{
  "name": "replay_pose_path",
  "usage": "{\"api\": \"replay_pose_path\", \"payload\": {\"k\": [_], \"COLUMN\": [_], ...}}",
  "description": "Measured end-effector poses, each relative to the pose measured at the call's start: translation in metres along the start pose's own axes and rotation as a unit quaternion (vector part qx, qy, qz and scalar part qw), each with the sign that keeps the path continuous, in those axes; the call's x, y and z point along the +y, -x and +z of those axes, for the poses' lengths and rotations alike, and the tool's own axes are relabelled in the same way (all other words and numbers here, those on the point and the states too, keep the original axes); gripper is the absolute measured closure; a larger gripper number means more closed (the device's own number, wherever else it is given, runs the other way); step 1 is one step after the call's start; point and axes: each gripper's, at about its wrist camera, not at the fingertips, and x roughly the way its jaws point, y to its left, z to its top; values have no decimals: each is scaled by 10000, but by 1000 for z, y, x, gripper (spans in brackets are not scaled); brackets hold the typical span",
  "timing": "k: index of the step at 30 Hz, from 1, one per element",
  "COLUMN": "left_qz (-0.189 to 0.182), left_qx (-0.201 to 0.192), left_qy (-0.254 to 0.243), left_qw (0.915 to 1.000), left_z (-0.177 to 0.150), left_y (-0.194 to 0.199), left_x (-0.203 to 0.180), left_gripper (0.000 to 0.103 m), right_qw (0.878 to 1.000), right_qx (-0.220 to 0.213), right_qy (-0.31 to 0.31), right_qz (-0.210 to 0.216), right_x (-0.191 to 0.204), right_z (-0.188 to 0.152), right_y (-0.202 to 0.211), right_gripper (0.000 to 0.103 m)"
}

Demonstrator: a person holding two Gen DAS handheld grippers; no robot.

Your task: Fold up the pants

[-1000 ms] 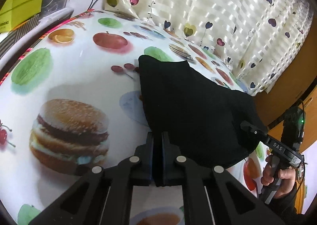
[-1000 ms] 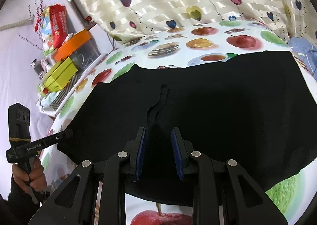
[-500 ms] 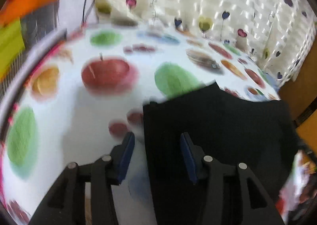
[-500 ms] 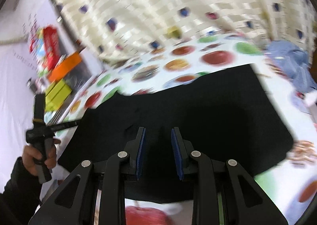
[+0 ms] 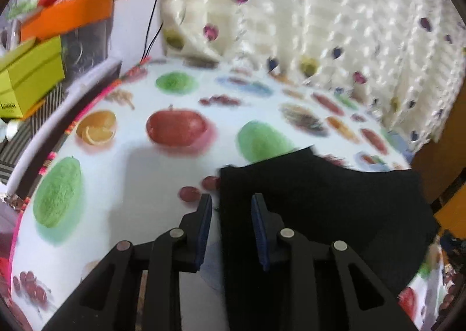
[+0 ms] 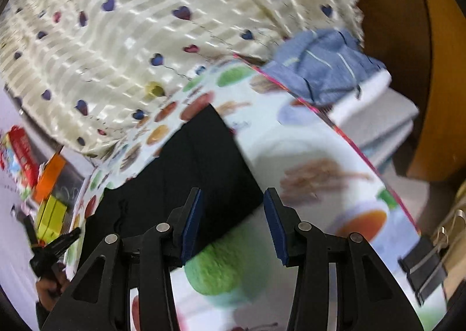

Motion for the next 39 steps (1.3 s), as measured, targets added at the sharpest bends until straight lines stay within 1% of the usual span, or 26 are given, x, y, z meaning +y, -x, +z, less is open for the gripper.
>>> {"api": "replay_pose_path", "payload": {"k": [3, 4, 6, 7, 10, 11, 12, 14, 16, 18, 21, 24, 29, 31, 35, 36, 39], "left_qz": [-420, -554, -831, -903, -965, -942, -839, -680, -634, -601, -679, -738, -686, -673, -755, -781, -892], "left_qx": [3, 94, 311, 414, 766, 789, 624, 642, 647, 598, 605, 642, 549, 527, 479, 485, 500], "left_qy": [-269, -407, -680, -828, -1057, -1150, -1270, -1429, -1485, -1543, -1424, -1274, -1185, -1148, -1051, -1026, -935], "left_qw": [9988, 9976, 9937, 9916, 9867, 9857, 9864, 9853, 9848, 9844, 9856, 9870, 9891, 9897, 9904, 9905, 9904], "left_z": [-11, -16, -27, -33, -43, -46, -48, -48, -48, -50, -50, -52, -64, -67, -74, -74, -73], "left_y": [14, 14, 9, 3, -16, -21, -19, -22, -22, -22, -20, -14, -3, 2, 8, 8, 7], "left_x": [-28, -40, -64, -77, -102, -108, -113, -122, -125, -127, -121, -113, -106, -104, -99, -98, -95], "left_gripper": [72, 72, 72, 72, 72, 71, 70, 67, 64, 64, 64, 64, 64, 64, 64, 64, 64], "right_qw": [9992, 9985, 9984, 9984, 9981, 9980, 9980, 9979, 9980, 9983, 9989, 9984, 9965, 9946, 9938, 9938, 9935], "right_qx": [284, 382, 367, 361, 336, 319, 304, 259, 221, 202, 225, 211, 192, 358, 542, 556, 418], "right_qy": [-267, -321, -332, -338, -427, -452, -471, -506, -516, -479, -364, -511, -807, -952, -923, -905, -991], "right_qz": [133, 226, 278, 277, 306, 307, 306, 300, 287, 256, 191, 150, 90, 204, 310, 331, 384], "right_x": [-8, -10, -8, -8, -8, -8, -7, -7, -6, -2, 0, -3, -3, 1, 12, 13, 9], "right_z": [-4, -5, -3, -3, 2, 3, 3, 2, 0, -1, 2, 7, 4, -2, -9, -8, 2], "right_y": [-9, -15, -17, -18, -23, -24, -24, -24, -23, -23, -26, -27, -26, -25, -28, -30, -38], "right_gripper": [58, 58, 58, 57, 55, 55, 55, 55, 55, 54, 54, 54, 54, 54, 54, 54, 54]}}
